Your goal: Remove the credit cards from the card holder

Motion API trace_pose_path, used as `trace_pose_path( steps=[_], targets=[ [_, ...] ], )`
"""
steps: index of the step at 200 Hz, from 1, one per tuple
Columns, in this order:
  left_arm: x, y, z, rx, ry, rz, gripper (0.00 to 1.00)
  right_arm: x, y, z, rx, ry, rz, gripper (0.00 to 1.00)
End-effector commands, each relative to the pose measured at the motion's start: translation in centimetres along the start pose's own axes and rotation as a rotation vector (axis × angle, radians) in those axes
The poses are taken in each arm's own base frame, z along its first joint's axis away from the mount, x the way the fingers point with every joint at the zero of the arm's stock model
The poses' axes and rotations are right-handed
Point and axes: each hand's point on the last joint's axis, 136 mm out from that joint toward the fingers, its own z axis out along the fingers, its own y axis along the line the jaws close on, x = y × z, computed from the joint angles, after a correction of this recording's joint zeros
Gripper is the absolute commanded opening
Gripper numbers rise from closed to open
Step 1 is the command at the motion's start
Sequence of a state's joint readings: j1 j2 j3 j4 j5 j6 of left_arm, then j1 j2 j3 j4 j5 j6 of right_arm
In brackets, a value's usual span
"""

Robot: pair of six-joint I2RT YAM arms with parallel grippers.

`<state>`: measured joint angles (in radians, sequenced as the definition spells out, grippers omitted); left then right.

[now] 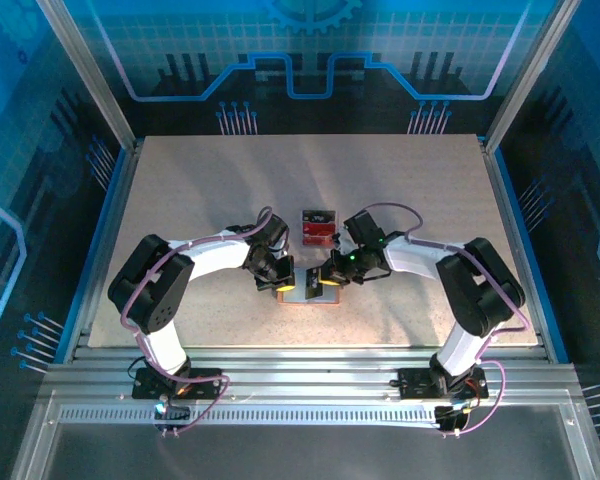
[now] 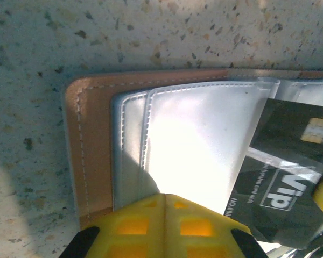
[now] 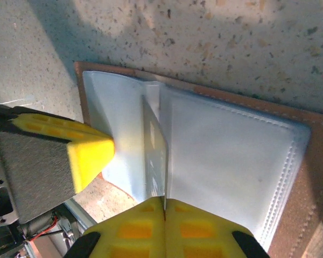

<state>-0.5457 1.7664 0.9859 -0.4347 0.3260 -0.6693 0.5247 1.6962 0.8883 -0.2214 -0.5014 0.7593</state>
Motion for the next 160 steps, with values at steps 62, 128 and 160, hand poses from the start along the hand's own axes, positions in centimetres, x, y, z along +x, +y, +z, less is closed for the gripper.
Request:
trace_pose_path(
  steps=[62,128,160],
  targets=[
    [0.2,0.5,-1.5,-0.056,-0.015,0.022,0.11,-1.9,2.3,-5.0,0.085,-0.067,-0.113,0.05],
    [-0.9,-0.5,-4.8,0.006,-0.137,0.035,0.23,-5.2,3.4,-8.5,0.287,-0.071,-0.544,0.01],
    [-1.3,0.2,-6.6,0.024,-0.205,0.024,0.26,-7.2,4.5,-9.7,0.357,-0.068,-0.864,0.0]
  ],
)
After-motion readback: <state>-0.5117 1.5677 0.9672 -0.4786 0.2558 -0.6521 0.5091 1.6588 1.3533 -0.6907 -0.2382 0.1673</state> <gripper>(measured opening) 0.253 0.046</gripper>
